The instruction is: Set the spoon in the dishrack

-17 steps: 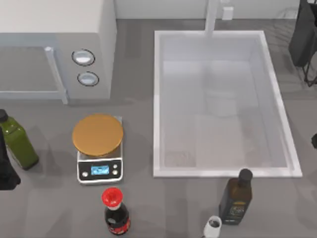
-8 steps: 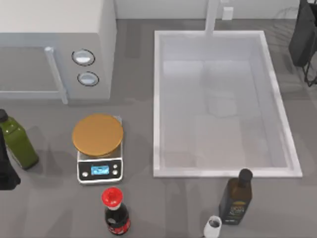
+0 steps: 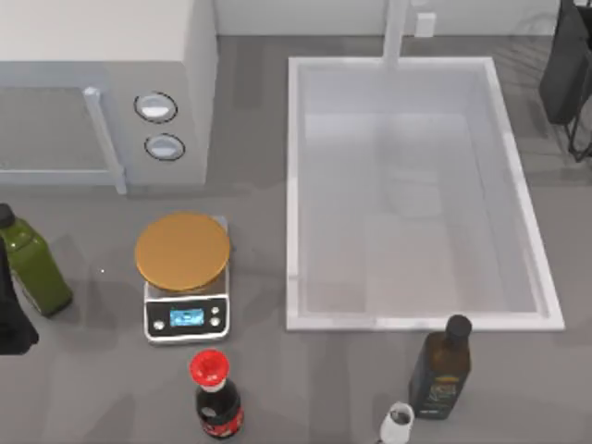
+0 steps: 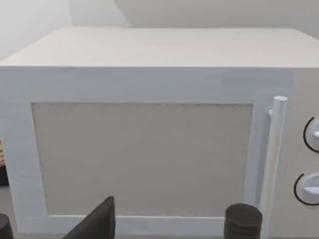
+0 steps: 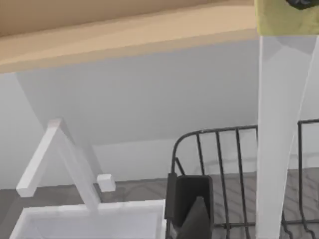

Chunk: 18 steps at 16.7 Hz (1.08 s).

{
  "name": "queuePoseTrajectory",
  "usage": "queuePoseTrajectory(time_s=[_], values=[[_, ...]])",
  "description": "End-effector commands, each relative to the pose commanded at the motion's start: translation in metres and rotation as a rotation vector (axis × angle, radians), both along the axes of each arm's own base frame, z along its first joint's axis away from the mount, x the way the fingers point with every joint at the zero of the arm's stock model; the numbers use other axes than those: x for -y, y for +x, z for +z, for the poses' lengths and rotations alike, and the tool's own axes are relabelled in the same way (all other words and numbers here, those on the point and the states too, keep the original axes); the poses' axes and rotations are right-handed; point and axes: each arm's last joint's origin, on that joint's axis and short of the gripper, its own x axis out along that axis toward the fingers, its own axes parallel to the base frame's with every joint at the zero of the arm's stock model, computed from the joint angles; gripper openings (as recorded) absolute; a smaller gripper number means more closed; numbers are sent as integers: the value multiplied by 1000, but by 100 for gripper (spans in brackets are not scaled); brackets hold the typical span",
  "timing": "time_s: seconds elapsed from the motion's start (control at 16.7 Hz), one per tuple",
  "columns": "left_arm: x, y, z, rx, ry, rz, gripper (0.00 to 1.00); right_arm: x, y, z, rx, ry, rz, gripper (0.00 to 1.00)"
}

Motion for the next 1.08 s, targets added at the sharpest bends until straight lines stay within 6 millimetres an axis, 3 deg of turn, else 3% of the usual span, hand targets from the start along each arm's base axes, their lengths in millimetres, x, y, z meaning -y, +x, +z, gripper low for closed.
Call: queuePoseTrajectory(time_s=[0.3,0.66,0.84,1.08], values=[[0,0,0,0,0,0,100,24,-38,23,235,-169,-106,0],[0,0,0,0,0,0,100,26,-39,25,247,-180,-114,0],[0,0,0,0,0,0,100,37,-21,17,238,-181,-151,0],[0,0,0,0,0,0,100,57,44,-26,218,-172,-148,0]])
